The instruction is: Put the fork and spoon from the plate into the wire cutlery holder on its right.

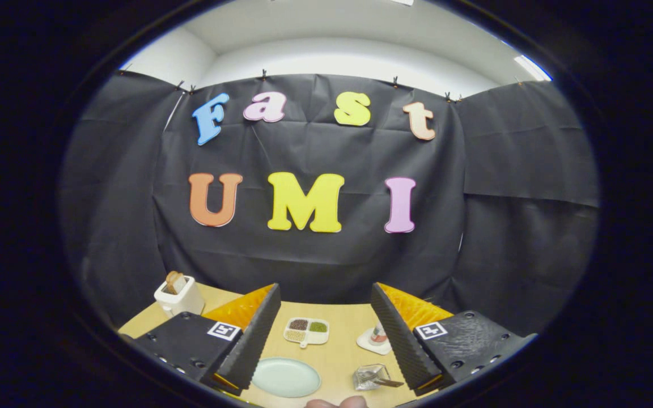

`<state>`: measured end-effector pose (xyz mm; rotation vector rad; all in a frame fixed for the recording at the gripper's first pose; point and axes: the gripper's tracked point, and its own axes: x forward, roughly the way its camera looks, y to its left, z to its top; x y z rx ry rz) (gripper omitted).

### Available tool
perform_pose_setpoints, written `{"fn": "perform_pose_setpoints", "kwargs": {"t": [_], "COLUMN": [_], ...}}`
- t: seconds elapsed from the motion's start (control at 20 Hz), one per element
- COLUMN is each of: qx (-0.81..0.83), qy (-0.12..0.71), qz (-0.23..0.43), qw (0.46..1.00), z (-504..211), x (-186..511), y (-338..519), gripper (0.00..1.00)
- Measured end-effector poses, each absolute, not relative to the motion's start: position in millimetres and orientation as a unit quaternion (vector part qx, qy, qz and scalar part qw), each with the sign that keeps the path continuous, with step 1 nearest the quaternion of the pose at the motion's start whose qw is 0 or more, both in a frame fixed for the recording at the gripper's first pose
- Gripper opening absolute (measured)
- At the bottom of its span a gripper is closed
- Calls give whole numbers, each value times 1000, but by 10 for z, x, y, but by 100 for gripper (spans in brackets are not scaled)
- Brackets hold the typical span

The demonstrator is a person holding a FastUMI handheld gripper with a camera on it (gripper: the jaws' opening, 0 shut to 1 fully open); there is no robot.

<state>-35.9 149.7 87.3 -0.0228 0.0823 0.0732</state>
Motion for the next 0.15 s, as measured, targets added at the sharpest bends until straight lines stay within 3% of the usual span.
{"fn": "perform_pose_setpoints", "kwargs": {"t": [0.15], "qx": [-4], "qy": [52], "qz": [42], "qw": [998], "z": [814], "x": [-374], "y": [1526], "gripper": [96]}}
